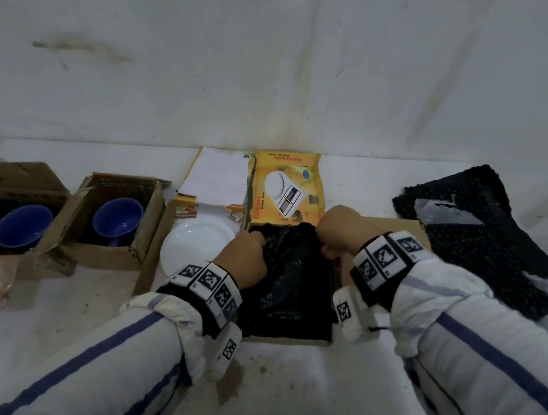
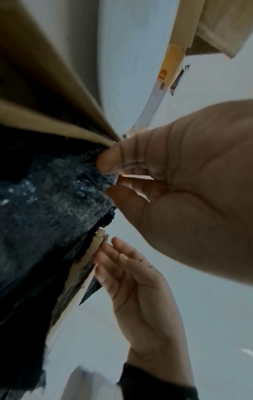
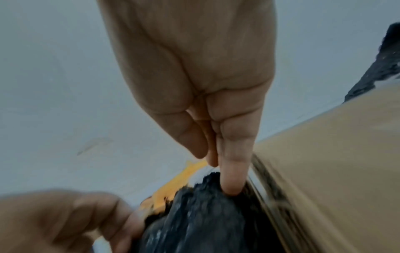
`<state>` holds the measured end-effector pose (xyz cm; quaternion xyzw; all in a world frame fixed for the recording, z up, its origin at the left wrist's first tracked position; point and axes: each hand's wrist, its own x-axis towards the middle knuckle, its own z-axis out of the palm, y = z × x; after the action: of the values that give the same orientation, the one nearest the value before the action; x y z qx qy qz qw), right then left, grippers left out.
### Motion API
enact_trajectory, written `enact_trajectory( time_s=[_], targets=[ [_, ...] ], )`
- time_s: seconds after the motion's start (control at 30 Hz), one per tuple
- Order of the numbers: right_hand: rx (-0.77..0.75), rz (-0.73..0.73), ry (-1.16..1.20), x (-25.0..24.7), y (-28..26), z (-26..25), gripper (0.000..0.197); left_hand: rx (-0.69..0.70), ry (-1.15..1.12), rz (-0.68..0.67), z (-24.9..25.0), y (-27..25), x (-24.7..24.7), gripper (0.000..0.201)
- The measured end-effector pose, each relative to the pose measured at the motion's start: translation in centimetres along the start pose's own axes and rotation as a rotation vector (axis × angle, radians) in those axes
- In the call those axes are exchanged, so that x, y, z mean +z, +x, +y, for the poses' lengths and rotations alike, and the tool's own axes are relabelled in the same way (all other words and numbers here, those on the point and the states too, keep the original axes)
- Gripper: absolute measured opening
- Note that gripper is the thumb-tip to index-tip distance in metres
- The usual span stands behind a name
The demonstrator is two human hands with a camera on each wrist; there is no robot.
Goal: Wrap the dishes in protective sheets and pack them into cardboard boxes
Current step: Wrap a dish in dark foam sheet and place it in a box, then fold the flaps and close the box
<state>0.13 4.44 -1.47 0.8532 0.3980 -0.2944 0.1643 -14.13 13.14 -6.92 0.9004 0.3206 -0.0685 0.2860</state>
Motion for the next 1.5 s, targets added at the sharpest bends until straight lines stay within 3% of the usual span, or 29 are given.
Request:
enact_trajectory(
  time_s=[0.03,0.1,0.13,0.23,0.27,0.3,0.37,0.47,0.5,0.6,0.7,0.8,0.9,1.0,1.07,1.17,1.3,1.4,1.5],
  targets=[
    [0.035,0.106,0.083,-0.9,0.8,0.9,0.037,-0.011,-0.013,0.030,0.2,0.1,-0.2,0.030],
    [0.029,0.171,0.125,-2.1,2.7,2.3,0.028,-0.046,-0.076,0.077,0.4,0.8,-1.0,0.028],
    [0.094,0.200,0.256,-2.4,3.2,2.3,0.026,-0.077,-0.123,0.086,0.4,1.3,-1.4,0.029],
    [0.062,0.265,0.484,-2.9,4.1,2.8,0.016,-0.202,-0.380,0.117,0.0,3.6,-2.7,0.029],
    [0.112,0.286,0.522,-2.8,4.4,2.8,0.022,-0.232,-0.473,0.137,-0.1,4.2,-3.1,0.027],
    [0.053,0.322,0.566,-2.9,5.2,3.3,0.028,-0.255,-0.544,0.129,0.0,4.8,-3.5,0.025],
    [0.087,0.291,0.684,-2.7,6.0,3.2,0.034,-0.273,-0.682,0.063,0.5,5.8,-4.2,0.018],
    [0.106,0.130,1.141,-2.6,7.2,3.6,0.036,-0.309,-0.778,-0.037,1.0,6.8,-4.6,0.024],
    [0.058,0.102,1.194,-2.5,7.6,3.5,0.035,-0.304,-0.778,-0.092,0.9,7.1,-4.5,0.028],
    [0.115,0.012,1.383,-2.6,8.6,3.3,0.019,-0.284,-0.847,-0.204,1.0,7.8,-4.1,0.031],
    [0.132,-0.039,1.390,-2.3,9.0,2.9,0.029,-0.347,-0.929,-0.142,1.1,8.2,-4.3,0.021],
    [0.128,-0.005,1.378,-2.3,9.0,2.9,0.019,-0.385,-0.948,-0.092,1.2,8.1,-4.6,0.003],
    [0.144,0.102,1.362,-2.3,9.0,3.3,0.021,-0.387,-1.000,-0.095,1.0,7.8,-4.8,0.006],
    [0.191,0.204,1.369,-2.4,8.1,3.6,0.041,-0.351,-1.023,-0.104,0.9,6.8,-5.0,0.011],
    [0.128,0.233,1.295,-2.5,6.9,3.7,0.035,-0.310,-0.986,-0.112,0.7,5.9,-5.2,0.012],
    [0.006,0.248,1.258,-2.7,4.4,3.9,0.005,-0.250,-0.937,-0.112,0.2,4.5,-5.6,0.019],
    [-0.095,0.235,1.280,-2.1,2.1,4.6,0.017,-0.258,-0.953,-0.054,-0.6,2.9,-5.9,0.028],
    [-0.161,0.185,1.161,-0.7,0.2,5.3,0.015,-0.274,-1.054,-0.008,-0.9,1.6,-6.0,0.022],
    [-0.256,0.154,1.032,0.7,-1.4,5.9,0.029,-0.273,-1.111,0.020,-1.1,0.1,-5.7,0.014]
  ],
)
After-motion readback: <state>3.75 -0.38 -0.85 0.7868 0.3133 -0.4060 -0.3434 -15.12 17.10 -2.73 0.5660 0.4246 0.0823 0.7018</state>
